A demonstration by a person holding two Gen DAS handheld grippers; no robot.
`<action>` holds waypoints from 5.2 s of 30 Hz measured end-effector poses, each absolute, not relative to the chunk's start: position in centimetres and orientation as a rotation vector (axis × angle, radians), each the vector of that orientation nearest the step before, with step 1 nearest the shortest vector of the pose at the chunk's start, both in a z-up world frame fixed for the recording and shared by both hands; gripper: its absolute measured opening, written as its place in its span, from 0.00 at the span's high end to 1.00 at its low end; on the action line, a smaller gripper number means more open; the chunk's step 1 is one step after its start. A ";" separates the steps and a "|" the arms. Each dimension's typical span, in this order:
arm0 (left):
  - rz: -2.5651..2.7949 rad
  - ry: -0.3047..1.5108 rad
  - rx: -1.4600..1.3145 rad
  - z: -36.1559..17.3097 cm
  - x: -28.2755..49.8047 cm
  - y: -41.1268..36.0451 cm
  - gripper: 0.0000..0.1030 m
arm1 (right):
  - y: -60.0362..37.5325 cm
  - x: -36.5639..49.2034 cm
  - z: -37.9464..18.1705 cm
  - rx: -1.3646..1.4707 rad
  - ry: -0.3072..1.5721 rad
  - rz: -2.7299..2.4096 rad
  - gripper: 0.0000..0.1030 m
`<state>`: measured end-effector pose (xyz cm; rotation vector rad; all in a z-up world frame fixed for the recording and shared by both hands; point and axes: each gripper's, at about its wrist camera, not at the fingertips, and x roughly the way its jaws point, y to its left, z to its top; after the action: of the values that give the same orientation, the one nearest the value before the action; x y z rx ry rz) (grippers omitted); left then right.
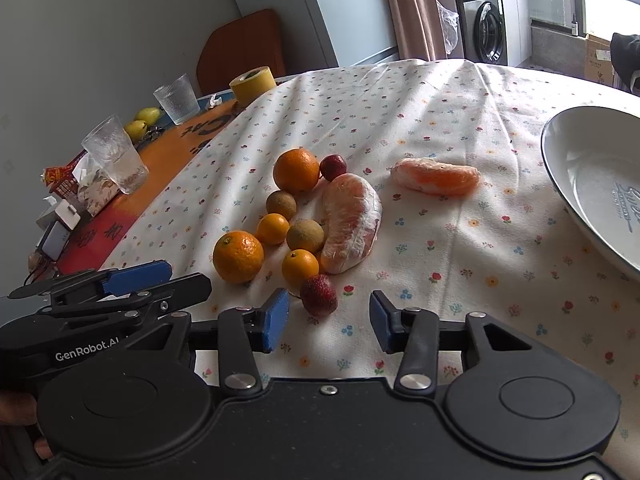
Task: Organize fruits
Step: 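Grasp the dark red plum with the right tool while the left tool grasps a large orange, then carry the plum with the right tool while the left tool carries the orange to the white bowl, then open the right tool over the bowl while the left tool releases the orange into it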
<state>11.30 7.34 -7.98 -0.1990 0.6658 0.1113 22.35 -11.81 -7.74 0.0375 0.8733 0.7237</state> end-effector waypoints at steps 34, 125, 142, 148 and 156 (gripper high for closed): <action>0.124 0.692 -0.173 -8.6 14.8 5.4 0.64 | -17.3 22.9 -7.2 0.146 0.824 0.685 0.82; -0.181 0.722 0.011 -6.5 28.1 -14.9 0.64 | -31.7 31.4 -9.4 0.209 0.739 0.382 0.79; -0.189 0.781 -0.034 -6.3 28.6 -14.3 0.62 | -33.5 29.9 -7.6 0.254 0.732 0.359 0.69; -0.183 0.765 -0.066 -4.9 27.1 -12.6 0.61 | -33.5 29.1 -6.6 0.267 0.704 0.351 0.60; -0.137 0.717 -0.078 -2.8 24.3 -9.7 0.39 | -33.3 27.6 -5.8 0.291 0.667 0.340 0.33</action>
<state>24.29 -9.70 -2.82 -0.0777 0.7169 -0.1374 27.61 -33.30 -5.81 0.2913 0.6668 0.3399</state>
